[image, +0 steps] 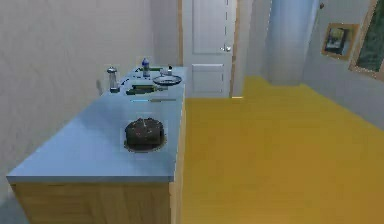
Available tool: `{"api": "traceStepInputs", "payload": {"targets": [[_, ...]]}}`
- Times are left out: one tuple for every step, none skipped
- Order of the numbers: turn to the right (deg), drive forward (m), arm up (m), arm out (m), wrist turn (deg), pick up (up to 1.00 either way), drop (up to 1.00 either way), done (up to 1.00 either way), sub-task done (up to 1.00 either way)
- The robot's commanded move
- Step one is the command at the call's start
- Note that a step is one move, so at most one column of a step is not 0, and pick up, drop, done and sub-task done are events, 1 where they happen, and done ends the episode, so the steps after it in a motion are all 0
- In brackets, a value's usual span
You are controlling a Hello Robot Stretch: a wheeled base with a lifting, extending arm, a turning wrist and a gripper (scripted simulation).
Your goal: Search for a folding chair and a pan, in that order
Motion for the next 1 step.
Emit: {"api": "traceStepInputs", "payload": {"targets": [[24.0, 0.0, 0.0, 0.0, 0.0, 0.0, 0.0, 0.0, 0.0]]}}
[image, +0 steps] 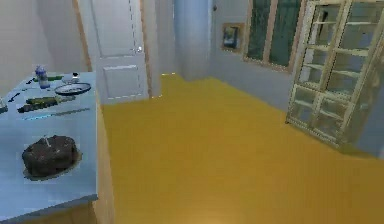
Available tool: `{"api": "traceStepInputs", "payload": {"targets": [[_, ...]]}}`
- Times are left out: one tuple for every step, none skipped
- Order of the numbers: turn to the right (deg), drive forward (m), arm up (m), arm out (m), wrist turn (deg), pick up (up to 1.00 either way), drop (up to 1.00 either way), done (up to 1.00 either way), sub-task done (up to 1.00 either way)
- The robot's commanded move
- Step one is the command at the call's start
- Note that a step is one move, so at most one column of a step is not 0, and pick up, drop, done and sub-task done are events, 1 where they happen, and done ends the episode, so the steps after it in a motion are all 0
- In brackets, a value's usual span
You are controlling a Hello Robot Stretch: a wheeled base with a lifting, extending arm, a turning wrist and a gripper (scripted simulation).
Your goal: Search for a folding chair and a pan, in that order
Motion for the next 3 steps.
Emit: {"api": "traceStepInputs", "payload": {"targets": [[0.0, 0.25, 0.0, 0.0, 0.0, 0.0, 0.0, 0.0, 0.0], [45.0, 0.0, 0.0, 0.0, 0.0, 0.0, 0.0, 0.0, 0.0], [39.0, 0.0, 0.0, 0.0, 0.0, 0.0, 0.0, 0.0, 0.0]]}}
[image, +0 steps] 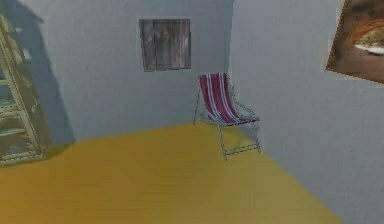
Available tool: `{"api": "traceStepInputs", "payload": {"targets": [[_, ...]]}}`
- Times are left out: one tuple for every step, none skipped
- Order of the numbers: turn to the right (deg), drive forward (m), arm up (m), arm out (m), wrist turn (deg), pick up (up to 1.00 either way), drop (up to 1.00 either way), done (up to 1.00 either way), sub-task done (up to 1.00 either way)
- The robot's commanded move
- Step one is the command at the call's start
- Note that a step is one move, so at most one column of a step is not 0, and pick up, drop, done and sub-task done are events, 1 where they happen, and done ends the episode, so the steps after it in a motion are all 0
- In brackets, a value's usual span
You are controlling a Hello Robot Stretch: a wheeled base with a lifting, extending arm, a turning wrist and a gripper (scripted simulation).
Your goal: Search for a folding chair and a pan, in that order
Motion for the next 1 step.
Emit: {"api": "traceStepInputs", "payload": {"targets": [[0.0, 0.35, 0.0, 0.0, 0.0, 0.0, 0.0, 0.0, 0.0]]}}
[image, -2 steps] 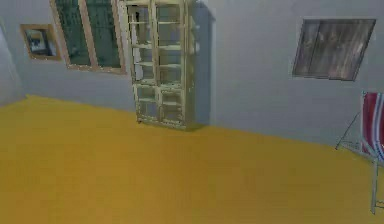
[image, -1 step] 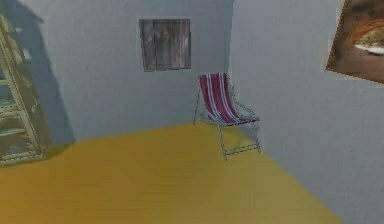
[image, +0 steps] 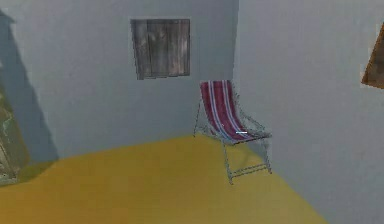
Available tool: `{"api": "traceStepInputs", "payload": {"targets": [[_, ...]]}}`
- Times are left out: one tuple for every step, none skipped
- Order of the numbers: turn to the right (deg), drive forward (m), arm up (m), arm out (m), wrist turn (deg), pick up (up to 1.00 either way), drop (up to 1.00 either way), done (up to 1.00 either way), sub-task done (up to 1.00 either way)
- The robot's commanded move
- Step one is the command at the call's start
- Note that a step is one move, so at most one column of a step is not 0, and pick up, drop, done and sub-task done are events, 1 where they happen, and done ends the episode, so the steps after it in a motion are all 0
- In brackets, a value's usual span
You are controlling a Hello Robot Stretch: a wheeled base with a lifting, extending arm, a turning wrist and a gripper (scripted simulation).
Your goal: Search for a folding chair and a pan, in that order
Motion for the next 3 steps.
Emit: {"api": "traceStepInputs", "payload": {"targets": [[30.0, 0.0, 0.0, 0.0, 0.0, 0.0, 0.0, 0.0, 0.0], [0.0, 0.7, 0.0, 0.0, 0.0, 0.0, 0.0, 0.0, 0.0], [-24.0, 0.0, 0.0, 0.0, 0.0, 0.0, 0.0, 0.0, 0.0]]}}
